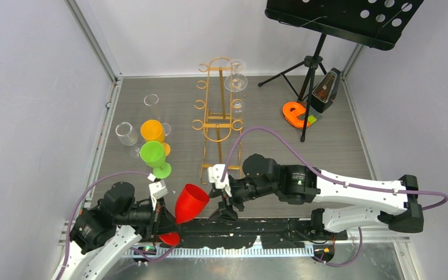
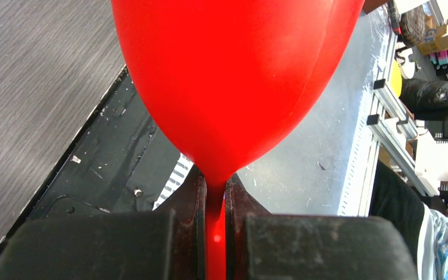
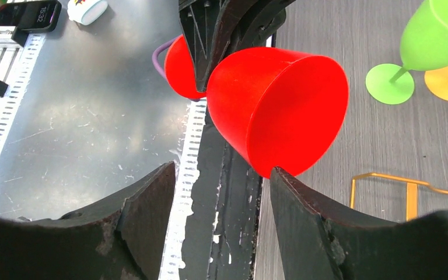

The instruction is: Take the wine glass off the wine glass rack

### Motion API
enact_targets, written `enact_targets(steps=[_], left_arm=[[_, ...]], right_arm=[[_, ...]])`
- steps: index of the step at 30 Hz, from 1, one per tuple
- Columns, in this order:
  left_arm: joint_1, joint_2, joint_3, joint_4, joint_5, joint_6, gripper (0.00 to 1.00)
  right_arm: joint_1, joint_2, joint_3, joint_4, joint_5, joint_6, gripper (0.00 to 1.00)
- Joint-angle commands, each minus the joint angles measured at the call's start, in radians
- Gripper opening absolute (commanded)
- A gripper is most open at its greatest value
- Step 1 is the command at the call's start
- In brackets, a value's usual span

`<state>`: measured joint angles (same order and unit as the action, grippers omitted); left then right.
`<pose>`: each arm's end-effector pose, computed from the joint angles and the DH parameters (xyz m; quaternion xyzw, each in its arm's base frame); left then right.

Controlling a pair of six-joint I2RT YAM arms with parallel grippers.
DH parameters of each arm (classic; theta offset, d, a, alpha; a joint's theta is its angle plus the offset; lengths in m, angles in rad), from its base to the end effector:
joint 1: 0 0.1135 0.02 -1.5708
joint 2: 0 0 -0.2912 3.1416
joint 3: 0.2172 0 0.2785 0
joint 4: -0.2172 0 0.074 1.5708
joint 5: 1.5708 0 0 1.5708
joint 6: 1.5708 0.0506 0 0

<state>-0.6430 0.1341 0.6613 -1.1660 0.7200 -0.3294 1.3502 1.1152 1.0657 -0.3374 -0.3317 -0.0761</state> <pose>0.0010 -0.0424 0.2743 0.2869 0.8011 -0.4747 0.2247 0.0450 0.2761 0.3755 -0.6051 0.5588 0.4375 0.3609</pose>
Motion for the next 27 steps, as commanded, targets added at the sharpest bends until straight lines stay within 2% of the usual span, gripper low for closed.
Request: enact_targets(steps=[1,10,16,22,27], left_arm=[[-0.032,-0.020,0.034,0.011,0.028,0.023,0.00],[-0.092,-0.050,0.034,0.011,-0.018,0.023,0.00],[-0.112,-0.074,0.037,0.008,-0.040,0.025,0.00],[-0.113,-0.090,0.037,0.007,-0.050,0.024,0.00],[-0.113,-0.086,0.041,0.010,-0.058,0.021,0.00]], right_arm=[[-0.006,0.032,0.071,0.065,-0.071,-0.012,0.67],[-0.006,0.107,0.124,0.089,-0.154,-0.007,0.66],[-0.005,0.148,0.124,0.118,-0.213,0.019,0.59],[-0.005,0.177,0.116,0.144,-0.259,0.046,0.42],[-0.005,0.188,0.113,0.158,-0.284,0.058,0.19]])
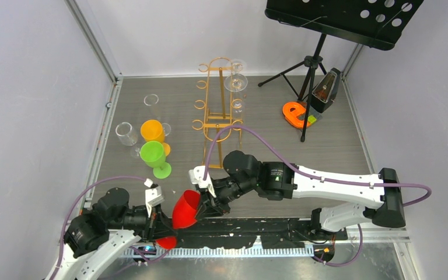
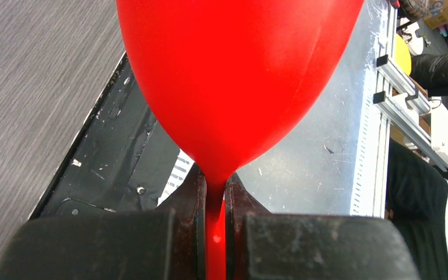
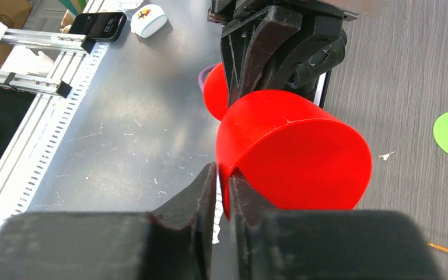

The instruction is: Take the wine glass off the wine glass rack

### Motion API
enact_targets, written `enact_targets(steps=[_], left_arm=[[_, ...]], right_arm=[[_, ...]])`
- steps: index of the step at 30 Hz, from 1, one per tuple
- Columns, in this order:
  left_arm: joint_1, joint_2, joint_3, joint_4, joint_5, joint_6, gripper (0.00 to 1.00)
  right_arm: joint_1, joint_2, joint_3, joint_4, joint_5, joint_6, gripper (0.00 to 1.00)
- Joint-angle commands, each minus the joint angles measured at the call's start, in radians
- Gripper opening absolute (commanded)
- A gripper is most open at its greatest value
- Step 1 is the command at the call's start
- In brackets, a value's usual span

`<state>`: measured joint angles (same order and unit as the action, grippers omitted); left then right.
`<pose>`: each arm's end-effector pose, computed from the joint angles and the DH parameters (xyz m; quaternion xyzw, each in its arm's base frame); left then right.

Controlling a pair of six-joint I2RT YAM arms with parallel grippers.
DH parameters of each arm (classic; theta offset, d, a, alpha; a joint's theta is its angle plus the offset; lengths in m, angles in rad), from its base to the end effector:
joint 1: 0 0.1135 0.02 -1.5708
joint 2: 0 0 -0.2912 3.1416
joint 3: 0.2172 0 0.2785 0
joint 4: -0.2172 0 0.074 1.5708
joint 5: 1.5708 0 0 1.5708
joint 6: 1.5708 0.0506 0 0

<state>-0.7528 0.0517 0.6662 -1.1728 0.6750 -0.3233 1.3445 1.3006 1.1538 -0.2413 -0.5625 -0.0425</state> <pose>-0.0121 -0.0320 0.2743 0.3327 0.7721 -0.4832 0.2445 0.0473 0.3259 0.3695 -0.6288 0.5144 0.5078 0.2864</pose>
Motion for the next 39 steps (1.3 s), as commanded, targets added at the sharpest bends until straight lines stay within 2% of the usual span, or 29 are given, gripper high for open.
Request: enact_targets(steps=[1,4,7,9,15,20,25,30,37,39], left_arm=[[-0.003,-0.002,0.036,0.016,-0.013,0.014,0.00],[-0.003,0.004,0.037,0.020,-0.020,0.009,0.02],[-0.003,0.006,0.032,0.034,-0.018,-0.001,0.22],[-0.003,0.010,0.031,0.048,-0.011,-0.008,0.39],[-0.003,0.035,0.048,0.093,0.008,-0.029,0.68],[-0.003,0.057,0.092,0.124,-0.043,-0.049,0.78],[-0.003,0.054,0.127,0.170,-0.199,-0.087,0.88],[-0.003,0.048,0.144,0.200,-0.349,-0.105,0.90],[-0.003,0.049,0.127,0.276,-0.401,-0.125,0.91],[-0.003,0.056,0.124,0.290,-0.404,-0.124,0.91]], right_arm=[[0.000,0.003,0.025,0.062,-0.052,0.025,0.11],[0.001,-0.002,0.018,0.070,-0.053,0.028,0.06],[0.001,-0.011,0.012,0.080,-0.053,0.032,0.06],[0.001,-0.021,0.006,0.084,-0.044,0.035,0.06],[0.001,-0.078,-0.014,0.056,0.004,0.030,0.06],[0.001,-0.145,-0.017,-0.062,0.074,-0.002,0.06],[0.001,-0.243,-0.053,-0.181,0.147,-0.002,0.06],[0.001,-0.345,-0.071,-0.339,0.269,0.021,0.06],[0.001,-0.455,-0.034,-0.561,0.528,0.140,0.06],[0.000,-0.475,-0.011,-0.638,0.654,0.202,0.06]])
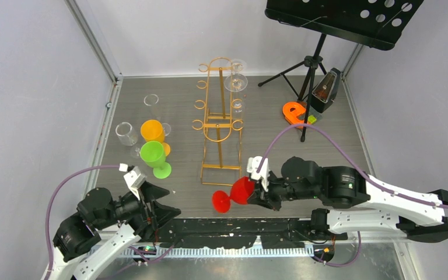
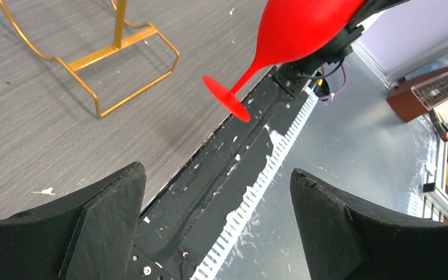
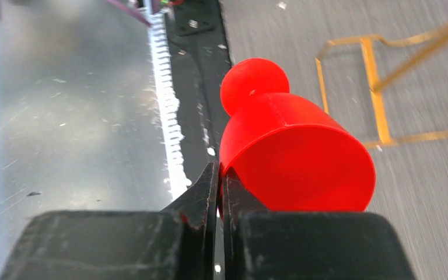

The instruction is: Take the wine glass off the wine glass rack

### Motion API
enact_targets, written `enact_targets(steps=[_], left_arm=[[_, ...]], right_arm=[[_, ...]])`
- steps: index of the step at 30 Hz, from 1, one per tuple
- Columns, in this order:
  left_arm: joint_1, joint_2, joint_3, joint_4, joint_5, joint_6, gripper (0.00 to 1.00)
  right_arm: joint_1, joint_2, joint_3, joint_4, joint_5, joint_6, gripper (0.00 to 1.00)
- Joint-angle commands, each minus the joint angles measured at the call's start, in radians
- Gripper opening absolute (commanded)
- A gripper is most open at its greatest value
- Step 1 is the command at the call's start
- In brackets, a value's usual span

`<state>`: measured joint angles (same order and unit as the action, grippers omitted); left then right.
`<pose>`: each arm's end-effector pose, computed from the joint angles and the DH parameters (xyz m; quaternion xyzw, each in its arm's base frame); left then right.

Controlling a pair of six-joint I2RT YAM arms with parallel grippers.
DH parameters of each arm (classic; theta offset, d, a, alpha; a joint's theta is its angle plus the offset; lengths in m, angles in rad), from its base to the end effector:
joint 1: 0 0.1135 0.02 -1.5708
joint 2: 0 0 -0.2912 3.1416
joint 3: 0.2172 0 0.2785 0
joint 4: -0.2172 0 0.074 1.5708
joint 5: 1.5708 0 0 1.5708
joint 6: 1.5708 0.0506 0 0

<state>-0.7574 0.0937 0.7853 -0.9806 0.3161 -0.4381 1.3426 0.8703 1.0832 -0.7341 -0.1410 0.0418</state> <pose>0.0025 -0.0240 0.3256 0.2188 0.7665 -0.4366 0.4171 0.0367 0.1897 0.3905 -0.5508 0.6657 0.3659 0.3459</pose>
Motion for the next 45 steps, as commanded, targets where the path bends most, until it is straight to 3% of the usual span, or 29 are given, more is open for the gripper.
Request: enact_targets(steps=[1,7,10,19,28,45], left_arm=[[0.001,0.020,0.006,0.103,-0.046,-0.008,0.91],[0.001,0.046,-0.005,0.122,-0.056,0.002,0.91],[0.001,0.047,-0.018,0.141,-0.064,0.004,0.91],[0.001,0.058,-0.026,0.170,-0.079,0.024,0.92],[0.001,0.048,-0.053,0.184,-0.085,0.033,0.92],[0.001,0.014,-0.055,0.175,-0.108,0.036,0.94]], right_arm=[[0.001,-0.050,0.078,-0.200,0.298,0.139,0.06],[-0.054,-0.066,0.118,-0.353,0.488,0.293,0.06],[-0.159,-0.078,0.116,-0.374,0.509,0.298,0.06],[-0.569,0.002,0.107,-0.309,0.383,0.128,0.06],[-0.809,0.232,0.194,-0.270,0.284,-0.005,0.06],[-0.998,0.676,0.510,-0.298,0.174,-0.093,0.05]])
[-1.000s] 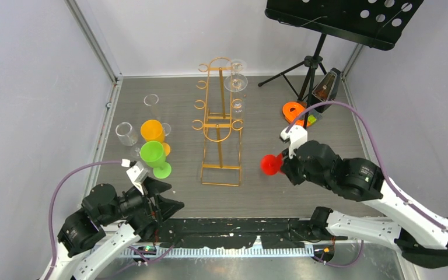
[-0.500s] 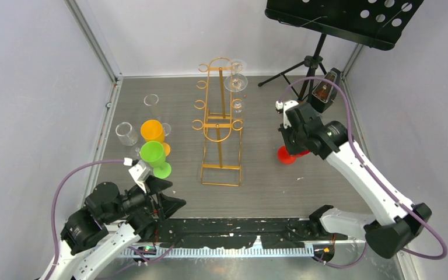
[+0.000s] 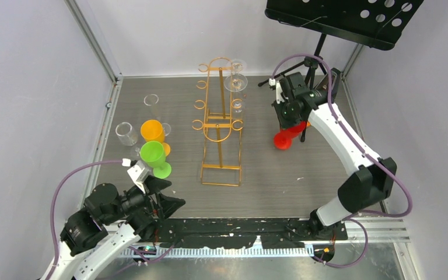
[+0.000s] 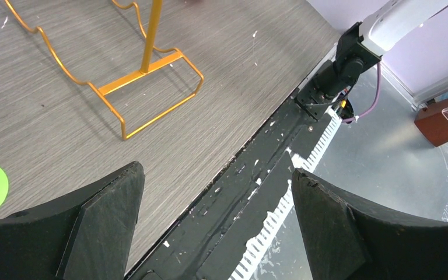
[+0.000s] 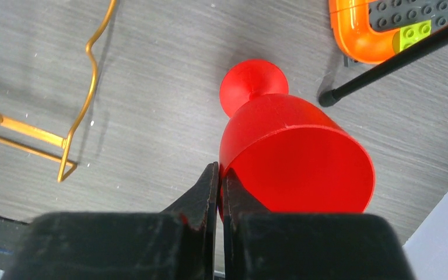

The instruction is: Take the wine glass off the wine glass rack

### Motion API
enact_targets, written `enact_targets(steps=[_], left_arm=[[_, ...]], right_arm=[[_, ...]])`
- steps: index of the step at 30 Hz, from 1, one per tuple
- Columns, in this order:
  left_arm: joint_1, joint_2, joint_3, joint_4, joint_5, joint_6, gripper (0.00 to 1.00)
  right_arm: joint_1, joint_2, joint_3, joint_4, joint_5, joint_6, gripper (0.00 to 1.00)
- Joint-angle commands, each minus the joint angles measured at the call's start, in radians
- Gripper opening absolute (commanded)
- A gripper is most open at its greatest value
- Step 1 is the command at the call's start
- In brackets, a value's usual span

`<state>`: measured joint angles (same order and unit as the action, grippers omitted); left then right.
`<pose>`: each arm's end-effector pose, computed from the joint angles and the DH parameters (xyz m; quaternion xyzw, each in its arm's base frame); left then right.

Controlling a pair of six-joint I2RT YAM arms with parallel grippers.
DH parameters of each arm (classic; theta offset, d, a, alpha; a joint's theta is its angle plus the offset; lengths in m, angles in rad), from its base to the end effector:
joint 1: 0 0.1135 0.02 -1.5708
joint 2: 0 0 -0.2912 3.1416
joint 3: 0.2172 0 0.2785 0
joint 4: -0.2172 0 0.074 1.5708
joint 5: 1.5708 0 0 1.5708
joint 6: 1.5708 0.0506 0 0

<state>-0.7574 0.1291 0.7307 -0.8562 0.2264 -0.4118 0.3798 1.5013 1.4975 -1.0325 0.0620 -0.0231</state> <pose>0.0218 -0.0363 0.3233 0.2032 0.7625 -0.4099 0.4575 0.3126 0.1214 0.3558 -0.1849 0.9462 0.0174 0.2651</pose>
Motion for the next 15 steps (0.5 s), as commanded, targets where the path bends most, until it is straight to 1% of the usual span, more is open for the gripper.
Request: enact_targets(steps=[1,6,12,15], left_arm=[[0.001,-0.027,0.000,0.051,-0.022,0.011,0.94],[0.001,-0.037,0.001,0.048,-0.035,0.014,0.95],[0.001,-0.037,0.003,0.046,-0.038,0.014,0.96],[0.001,-0.035,0.003,0.046,-0.042,0.016,0.96]], right_arm=[[-0.041,0.073,0.106,-0.001,-0.038,-0.028,0.05],[-0.076,0.155,0.182,-0.016,-0.048,-0.029,0.06],[-0.097,0.238,0.222,-0.025,-0.048,-0.031,0.06],[-0.100,0.264,0.231,-0.029,-0.080,-0.033,0.06]])
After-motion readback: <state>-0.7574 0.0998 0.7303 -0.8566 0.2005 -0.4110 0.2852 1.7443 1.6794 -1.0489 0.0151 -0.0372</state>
